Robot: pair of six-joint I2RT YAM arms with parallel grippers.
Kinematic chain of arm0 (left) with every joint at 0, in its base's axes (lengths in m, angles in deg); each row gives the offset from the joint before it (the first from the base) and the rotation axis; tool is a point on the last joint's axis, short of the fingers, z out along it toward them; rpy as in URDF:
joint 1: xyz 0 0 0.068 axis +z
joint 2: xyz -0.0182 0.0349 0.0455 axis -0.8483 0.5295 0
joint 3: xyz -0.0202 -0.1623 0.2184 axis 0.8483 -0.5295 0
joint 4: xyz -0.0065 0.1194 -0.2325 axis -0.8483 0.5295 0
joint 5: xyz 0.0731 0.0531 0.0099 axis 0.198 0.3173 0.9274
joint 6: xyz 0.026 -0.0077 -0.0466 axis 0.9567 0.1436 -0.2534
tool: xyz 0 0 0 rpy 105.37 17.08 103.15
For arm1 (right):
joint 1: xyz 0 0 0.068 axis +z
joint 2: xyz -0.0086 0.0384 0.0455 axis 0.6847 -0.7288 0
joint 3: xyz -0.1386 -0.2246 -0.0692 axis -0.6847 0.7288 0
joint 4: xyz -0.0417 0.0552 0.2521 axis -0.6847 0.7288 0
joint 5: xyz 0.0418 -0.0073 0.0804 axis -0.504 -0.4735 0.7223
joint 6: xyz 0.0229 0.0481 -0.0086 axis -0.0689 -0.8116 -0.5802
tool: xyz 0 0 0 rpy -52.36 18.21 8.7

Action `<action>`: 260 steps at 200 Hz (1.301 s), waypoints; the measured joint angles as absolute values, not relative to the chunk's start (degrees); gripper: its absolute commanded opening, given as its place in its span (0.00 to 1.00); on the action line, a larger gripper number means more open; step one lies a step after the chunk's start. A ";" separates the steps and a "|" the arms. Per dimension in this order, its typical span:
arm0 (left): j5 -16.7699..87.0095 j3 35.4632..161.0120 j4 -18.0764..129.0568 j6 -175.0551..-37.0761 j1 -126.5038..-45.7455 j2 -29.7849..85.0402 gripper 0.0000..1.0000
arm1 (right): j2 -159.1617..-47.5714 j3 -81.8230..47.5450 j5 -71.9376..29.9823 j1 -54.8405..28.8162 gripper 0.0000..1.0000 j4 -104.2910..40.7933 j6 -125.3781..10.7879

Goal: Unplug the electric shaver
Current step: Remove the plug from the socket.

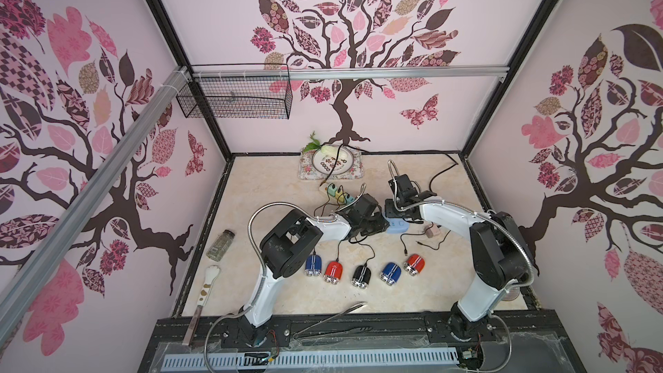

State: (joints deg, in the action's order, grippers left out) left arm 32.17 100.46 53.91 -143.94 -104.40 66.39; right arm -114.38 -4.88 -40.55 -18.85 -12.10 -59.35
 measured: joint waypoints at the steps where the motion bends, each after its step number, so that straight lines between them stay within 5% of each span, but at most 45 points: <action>1: 32.17 100.46 53.91 -143.94 -104.40 66.39 0.30 | -114.38 -4.88 -40.55 -18.85 0.28 -12.10 -59.35; 260: 32.04 100.57 54.09 -144.22 -104.40 66.39 0.30 | -114.38 -6.95 -42.43 -17.78 0.25 -8.80 -58.96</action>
